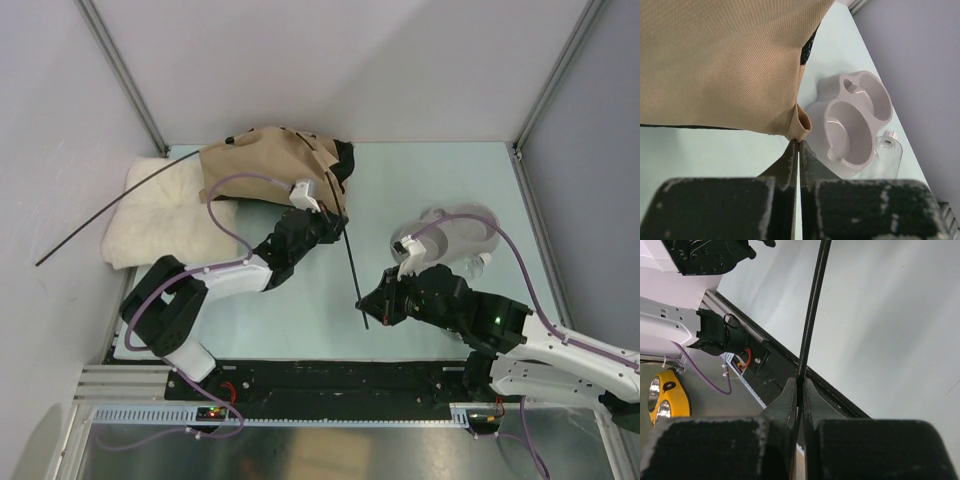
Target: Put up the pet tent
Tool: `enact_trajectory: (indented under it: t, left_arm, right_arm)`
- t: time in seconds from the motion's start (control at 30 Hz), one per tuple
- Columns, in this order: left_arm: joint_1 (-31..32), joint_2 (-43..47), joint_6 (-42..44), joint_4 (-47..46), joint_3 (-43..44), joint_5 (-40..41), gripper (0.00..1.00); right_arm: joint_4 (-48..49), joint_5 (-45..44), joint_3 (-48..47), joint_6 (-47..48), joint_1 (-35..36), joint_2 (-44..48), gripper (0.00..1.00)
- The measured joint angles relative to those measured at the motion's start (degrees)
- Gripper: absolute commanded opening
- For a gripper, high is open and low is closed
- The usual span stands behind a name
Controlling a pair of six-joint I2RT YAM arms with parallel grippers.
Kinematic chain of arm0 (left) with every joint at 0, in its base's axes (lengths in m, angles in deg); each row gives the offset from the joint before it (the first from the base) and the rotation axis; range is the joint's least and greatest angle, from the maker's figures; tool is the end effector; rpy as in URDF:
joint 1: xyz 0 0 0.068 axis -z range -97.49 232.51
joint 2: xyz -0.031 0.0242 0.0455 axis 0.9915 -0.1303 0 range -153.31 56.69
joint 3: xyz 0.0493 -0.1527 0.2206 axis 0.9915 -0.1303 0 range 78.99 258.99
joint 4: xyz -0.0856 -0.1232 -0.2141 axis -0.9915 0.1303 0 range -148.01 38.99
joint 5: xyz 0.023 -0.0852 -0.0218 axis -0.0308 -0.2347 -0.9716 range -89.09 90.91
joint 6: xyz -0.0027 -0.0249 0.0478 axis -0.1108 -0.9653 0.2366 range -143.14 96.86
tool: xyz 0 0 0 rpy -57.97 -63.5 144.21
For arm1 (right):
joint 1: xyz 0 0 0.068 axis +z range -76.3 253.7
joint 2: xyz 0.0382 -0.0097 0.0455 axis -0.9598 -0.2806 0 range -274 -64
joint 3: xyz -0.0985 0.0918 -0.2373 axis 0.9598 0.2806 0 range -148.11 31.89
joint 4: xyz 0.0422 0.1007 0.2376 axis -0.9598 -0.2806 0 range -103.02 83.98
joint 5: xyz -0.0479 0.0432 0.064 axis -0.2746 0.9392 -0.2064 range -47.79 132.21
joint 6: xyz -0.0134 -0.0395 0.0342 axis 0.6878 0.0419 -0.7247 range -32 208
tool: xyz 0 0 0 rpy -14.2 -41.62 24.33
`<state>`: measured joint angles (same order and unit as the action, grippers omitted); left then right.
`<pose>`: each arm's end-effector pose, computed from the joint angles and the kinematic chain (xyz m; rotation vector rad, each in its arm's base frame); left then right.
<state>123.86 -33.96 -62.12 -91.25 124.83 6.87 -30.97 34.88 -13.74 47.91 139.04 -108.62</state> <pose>0.2624 -0.2259 0.2254 -0.0407 1.8655 -0.9072 0.0775 0.1581 0.3189 -0.3815 2.1121 1.0261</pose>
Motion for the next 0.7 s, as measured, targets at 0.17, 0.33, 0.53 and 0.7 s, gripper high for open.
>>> enact_trajectory:
  t: [0.17,0.33,0.53,0.7]
  left_arm:
    - [0.0,-2.7,-0.1,0.7,2.5,1.3,0.13]
    - [0.1,-4.0,-0.2,1.0,3.3,2.8,0.35]
    - [0.3,-5.0,-0.5,1.2,4.6,4.6,0.64]
    - [0.7,-6.1,-0.6,1.2,6.4,6.8,0.79]
  right_arm:
    - [0.0,-1.3,-0.1,-0.3,0.7,0.0,0.0]
    - [-0.1,-1.6,-1.7,-1.0,1.2,-0.9,0.0]
    - [0.0,-1.9,-4.6,-2.6,1.3,-1.9,0.0]
    - [0.0,-2.3,-6.2,-4.6,1.3,-2.1,0.0]
